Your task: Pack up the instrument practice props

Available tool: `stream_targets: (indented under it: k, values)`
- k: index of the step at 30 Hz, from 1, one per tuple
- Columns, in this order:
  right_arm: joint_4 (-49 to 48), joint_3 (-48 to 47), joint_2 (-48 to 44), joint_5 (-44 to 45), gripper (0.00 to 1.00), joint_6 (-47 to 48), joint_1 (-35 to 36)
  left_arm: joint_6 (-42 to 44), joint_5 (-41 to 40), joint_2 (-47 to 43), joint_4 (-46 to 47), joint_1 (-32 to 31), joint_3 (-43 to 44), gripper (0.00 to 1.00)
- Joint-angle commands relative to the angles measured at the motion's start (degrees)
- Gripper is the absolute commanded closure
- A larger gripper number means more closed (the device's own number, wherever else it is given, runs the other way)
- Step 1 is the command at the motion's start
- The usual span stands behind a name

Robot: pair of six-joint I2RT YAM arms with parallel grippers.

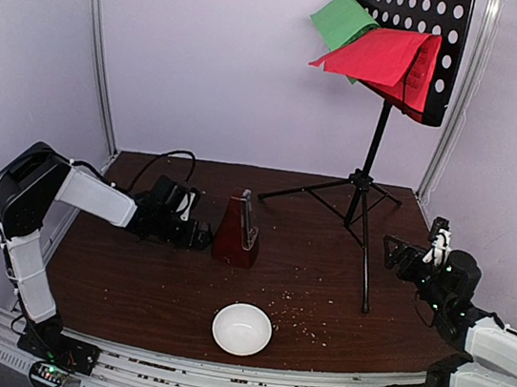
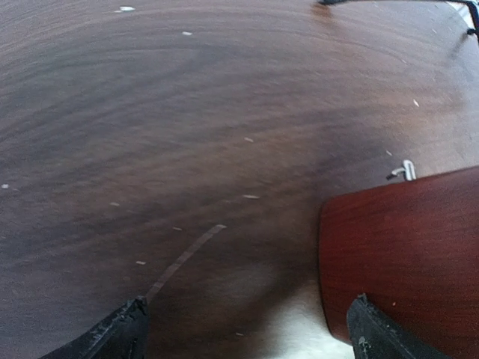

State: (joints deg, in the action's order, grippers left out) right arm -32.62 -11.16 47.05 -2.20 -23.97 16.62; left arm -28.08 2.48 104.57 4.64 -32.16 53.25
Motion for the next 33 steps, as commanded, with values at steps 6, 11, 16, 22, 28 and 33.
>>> stream_targets:
  k: [6,11,16,22,28,33]
  values:
    - [-0.55,-0.44,0.36,-0.76,0.00,-0.25,-0.27,-2.56,3.39,1.59,3.11,-7.97,0.81,0.04]
    - [-0.07,-0.95,0.59,-1.41,0.00,-0.12,-0.27,-3.95,4.38,3.05,4.59,-11.00,3.03,0.04]
    - [1.23,-1.03,-0.38,-1.21,0.00,0.66,-0.26,-1.10,-0.50,-0.66,3.35,-11.71,3.00,0.03]
    - [2.57,-1.46,-1.58,-1.21,0.00,1.42,-0.29,11.59,-2.77,-11.40,-0.33,-11.70,3.50,0.02]
    - [1.29,-1.39,-0.73,-2.94,0.00,-0.07,-0.27,25.17,13.20,-13.46,-3.23,-11.34,10.60,0.02]
    - [2.39,-2.45,-0.11,-6.24,0.00,-0.28,-0.27,31.22,20.62,-8.20,-6.51,-10.36,18.32,0.02]
